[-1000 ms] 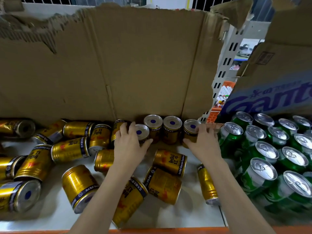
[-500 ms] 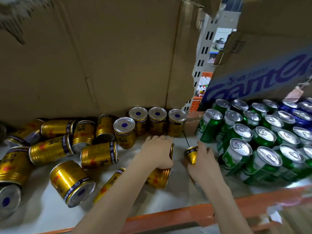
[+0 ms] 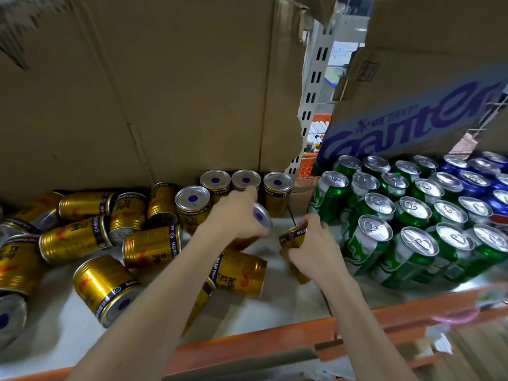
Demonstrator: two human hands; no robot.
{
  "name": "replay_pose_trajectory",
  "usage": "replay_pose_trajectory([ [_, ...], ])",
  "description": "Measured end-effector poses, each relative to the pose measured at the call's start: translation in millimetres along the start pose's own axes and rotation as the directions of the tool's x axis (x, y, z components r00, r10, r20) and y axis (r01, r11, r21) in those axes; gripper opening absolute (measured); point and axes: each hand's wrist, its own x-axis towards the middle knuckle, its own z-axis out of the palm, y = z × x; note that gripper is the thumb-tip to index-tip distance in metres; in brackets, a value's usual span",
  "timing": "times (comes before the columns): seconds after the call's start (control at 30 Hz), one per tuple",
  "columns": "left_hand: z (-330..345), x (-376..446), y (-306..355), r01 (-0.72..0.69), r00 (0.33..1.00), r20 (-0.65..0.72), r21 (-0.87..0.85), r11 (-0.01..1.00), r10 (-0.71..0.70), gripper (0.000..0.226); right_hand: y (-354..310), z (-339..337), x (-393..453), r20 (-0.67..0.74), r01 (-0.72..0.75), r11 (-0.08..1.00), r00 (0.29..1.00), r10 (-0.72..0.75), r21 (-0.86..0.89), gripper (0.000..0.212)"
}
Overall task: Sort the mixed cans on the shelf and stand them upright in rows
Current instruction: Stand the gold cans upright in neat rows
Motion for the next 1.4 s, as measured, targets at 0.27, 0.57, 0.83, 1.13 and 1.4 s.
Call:
replay_pose_trajectory([
  [0.27, 3, -2, -10, 0.088, 0.965, -0.228, -0.183, 0.979, -0.129, 0.086, -20, 1, 37, -0.088, 0.120, 0.992, 0.989, -0.116, 0.048, 0.072],
  [0.57, 12, -31, -25, 0.012, 0.949, -0.305, -0.232, 0.973, -0.084, 0.057, -22, 18, 31, -0.301, 0.255, 0.946, 0.903, -0.306, -0.198, 0.053],
  [0.83, 30, -108, -60, 0.150, 0.967, -0.211, 0.004, 0.989, -0.145, 0.068, -37, 70, -8, -0.322, 0.507, 0.840, 0.776, -0.543, -0.195, 0.046],
  [1.13, 49, -140, -77, 0.282, 0.958, -0.039, -0.044, 0.958, -0.284, 0.101, -50, 89, -13, -0.150, 0.357, 0.725, 0.833, -0.532, -0.589, 0.098],
  [1.4, 52, -147, -80, 0.331, 0.925, -0.142, -0.157, 0.930, -0.353, 0.083, -47, 92, -10, -0.115, 0.345, 0.735, 0.861, -0.495, -0.584, 0.082],
])
